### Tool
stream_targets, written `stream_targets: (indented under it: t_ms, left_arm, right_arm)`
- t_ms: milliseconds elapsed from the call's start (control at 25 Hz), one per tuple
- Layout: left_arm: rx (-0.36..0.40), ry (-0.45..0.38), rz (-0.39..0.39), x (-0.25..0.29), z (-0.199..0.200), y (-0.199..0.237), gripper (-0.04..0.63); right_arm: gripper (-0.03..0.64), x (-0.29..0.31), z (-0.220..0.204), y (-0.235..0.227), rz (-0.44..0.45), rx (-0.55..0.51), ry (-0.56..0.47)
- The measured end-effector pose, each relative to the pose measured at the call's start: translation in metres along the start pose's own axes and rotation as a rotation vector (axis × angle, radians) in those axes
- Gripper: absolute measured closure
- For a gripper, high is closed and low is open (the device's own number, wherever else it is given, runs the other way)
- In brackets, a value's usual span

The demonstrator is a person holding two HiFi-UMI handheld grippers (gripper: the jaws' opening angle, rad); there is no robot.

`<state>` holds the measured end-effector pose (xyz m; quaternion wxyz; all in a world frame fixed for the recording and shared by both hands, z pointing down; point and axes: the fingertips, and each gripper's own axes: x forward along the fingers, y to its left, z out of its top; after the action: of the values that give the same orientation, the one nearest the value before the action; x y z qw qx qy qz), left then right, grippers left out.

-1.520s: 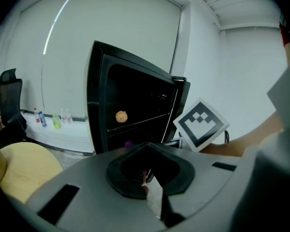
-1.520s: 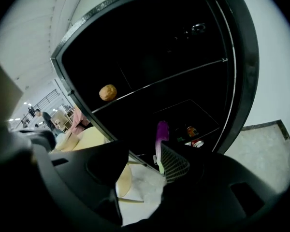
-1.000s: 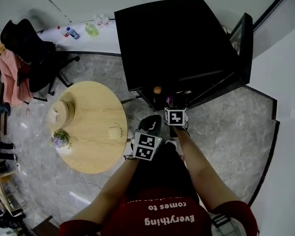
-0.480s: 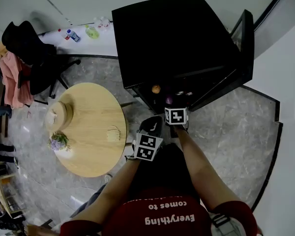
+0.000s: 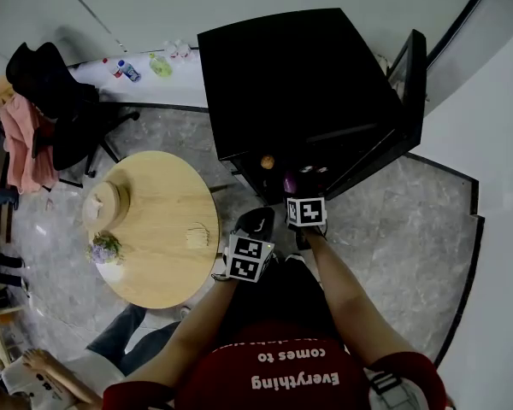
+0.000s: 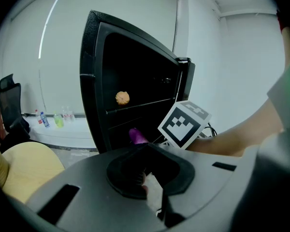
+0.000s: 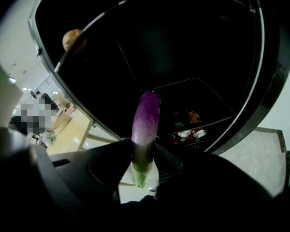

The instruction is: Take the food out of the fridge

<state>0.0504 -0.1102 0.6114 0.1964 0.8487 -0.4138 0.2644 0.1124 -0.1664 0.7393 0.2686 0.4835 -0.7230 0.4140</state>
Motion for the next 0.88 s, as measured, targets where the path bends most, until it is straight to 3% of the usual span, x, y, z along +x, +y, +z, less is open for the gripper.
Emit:
stream_targets:
  t_ms: [560,880]
  left_arm:
    - [-0.064,-0.05,-0.044,-0.051,0.025,-0.022,0.594]
    - [-0.109,-0.085,-0.004,-0.075,0.019,-0.018,0.594]
  right_arm:
    - [0.466,-0.085,-0.021,0.023,0.091,0.013,0.061]
    - [0.466,-0.121,-0.055,0.058,0.183,-0.018,0.072]
